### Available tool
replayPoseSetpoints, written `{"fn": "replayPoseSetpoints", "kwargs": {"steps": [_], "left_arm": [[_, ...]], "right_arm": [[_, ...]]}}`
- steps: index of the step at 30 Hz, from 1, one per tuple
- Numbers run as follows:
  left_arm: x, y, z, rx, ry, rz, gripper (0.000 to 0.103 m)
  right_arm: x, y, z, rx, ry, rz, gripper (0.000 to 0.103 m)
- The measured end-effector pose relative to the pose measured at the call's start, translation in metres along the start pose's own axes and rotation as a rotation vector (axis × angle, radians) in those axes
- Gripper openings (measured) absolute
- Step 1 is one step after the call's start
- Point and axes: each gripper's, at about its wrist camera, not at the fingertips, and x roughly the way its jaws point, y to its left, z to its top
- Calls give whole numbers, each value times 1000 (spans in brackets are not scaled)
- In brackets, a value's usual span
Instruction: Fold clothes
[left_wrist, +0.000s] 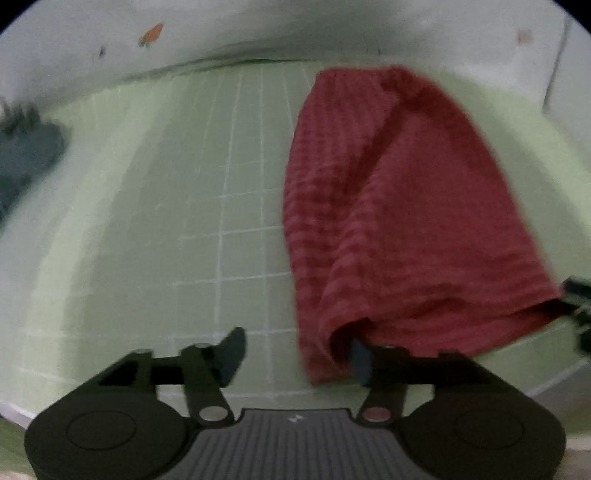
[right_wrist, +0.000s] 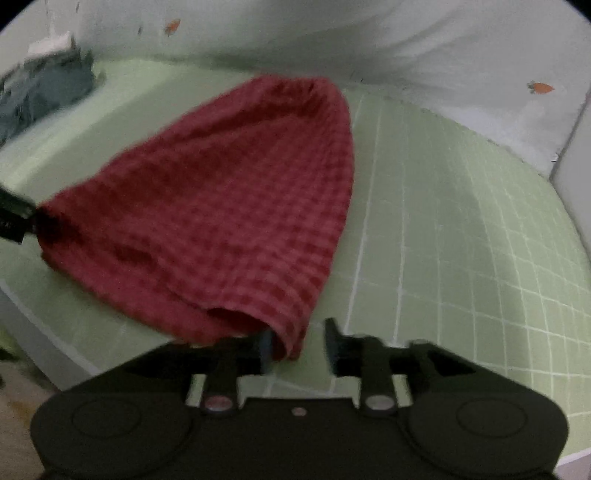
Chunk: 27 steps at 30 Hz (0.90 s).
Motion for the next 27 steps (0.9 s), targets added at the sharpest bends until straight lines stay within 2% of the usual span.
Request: {"fn": "replayPoseSetpoints", "kwargs": {"steps": [2, 4, 8, 11, 15, 17, 18, 19, 21, 27], "left_arm": [[0, 6, -1, -33, 18, -39, 66], [-1, 5, -4, -31, 1, -29, 68], [7, -11, -9, 70, 36, -13, 68], [6, -18, -11, 96, 33, -28, 69], [16, -24, -11, 181, 47, 30, 70], [21, -25, -13, 191, 58, 46, 70], [25, -26, -13, 190, 69, 62, 70], [30, -26, -13, 189, 80, 79, 70], [36, -26, -13, 182, 94, 107, 70], [41, -14, -16, 105, 114, 154, 71]], "right_arm": [[-6, -3, 2, 41, -29, 23, 40], [-10, -1, 4, 55, -47, 34, 43], [3, 10, 7, 20, -10, 43, 43], [3, 25, 7, -65, -21, 23, 43], [8, 48, 7, -232, -28, -31, 43], [11, 55, 7, -275, -36, -30, 39], [11, 58, 7, -292, -42, -28, 28], [10, 58, 8, -294, -46, -26, 13], [7, 56, 8, -273, -58, -21, 2], [-12, 29, 2, -163, -100, -80, 0]]}}
